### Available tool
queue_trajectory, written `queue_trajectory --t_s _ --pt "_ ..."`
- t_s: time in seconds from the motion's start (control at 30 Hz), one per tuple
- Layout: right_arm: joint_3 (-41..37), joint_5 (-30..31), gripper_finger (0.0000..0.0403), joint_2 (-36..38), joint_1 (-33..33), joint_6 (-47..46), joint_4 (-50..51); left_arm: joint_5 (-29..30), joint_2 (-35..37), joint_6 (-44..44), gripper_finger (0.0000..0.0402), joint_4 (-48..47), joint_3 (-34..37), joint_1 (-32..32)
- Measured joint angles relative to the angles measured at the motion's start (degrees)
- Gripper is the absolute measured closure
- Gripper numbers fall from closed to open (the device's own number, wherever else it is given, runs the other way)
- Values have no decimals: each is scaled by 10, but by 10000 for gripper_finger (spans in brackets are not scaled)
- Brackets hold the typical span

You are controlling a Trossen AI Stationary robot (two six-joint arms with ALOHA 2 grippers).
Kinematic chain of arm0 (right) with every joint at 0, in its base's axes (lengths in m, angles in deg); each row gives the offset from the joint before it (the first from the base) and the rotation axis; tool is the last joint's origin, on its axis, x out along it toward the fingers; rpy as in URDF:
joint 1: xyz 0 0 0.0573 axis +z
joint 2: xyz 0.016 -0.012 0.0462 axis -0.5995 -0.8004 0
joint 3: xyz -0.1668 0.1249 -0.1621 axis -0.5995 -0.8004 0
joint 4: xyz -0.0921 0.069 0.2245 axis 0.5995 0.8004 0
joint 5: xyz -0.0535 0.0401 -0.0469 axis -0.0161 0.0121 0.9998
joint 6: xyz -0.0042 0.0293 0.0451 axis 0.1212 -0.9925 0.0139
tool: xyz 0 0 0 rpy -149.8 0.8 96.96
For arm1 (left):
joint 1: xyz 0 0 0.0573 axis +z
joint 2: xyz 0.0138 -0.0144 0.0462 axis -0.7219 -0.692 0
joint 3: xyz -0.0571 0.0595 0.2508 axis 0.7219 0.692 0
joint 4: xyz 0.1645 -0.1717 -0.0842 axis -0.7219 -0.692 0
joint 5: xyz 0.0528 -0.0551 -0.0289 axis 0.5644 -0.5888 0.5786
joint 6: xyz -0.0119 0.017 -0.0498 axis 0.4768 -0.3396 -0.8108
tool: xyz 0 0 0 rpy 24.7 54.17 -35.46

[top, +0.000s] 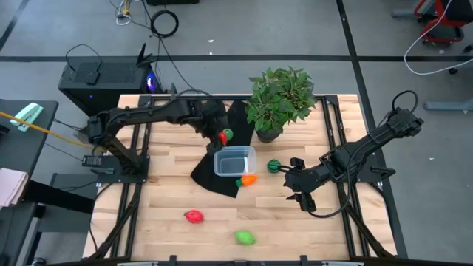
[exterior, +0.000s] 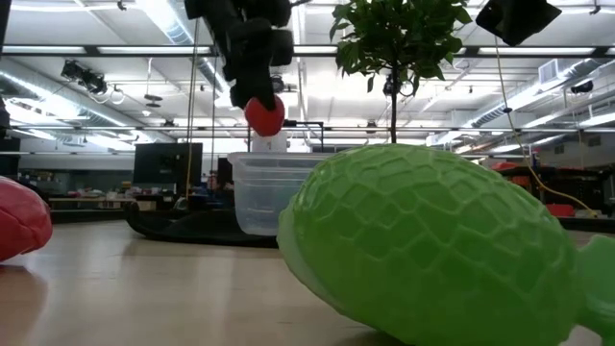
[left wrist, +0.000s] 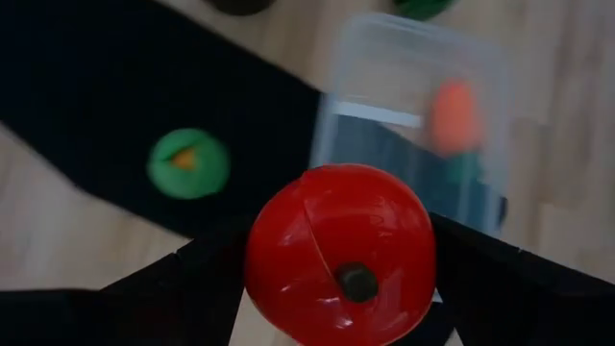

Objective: Pick and placing Produce into tupperware
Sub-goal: Put the red apple into the bin

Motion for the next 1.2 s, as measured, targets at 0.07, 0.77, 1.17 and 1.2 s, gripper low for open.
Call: queue_trajectory --t_s 0.07,0.77,1.17,1.2 --pt "0 0 163 0 0 1 0 1 0 -1 102 8 0 -17" --pt "0 7 163 0 0 9 0 55 0 -45 102 151 83 -92" --pt "0 7 163 0 0 9 0 84 0 -39 102 180 110 -115" --pt "0 7 163 0 0 9 0 84 -1 -35 101 180 110 -115"
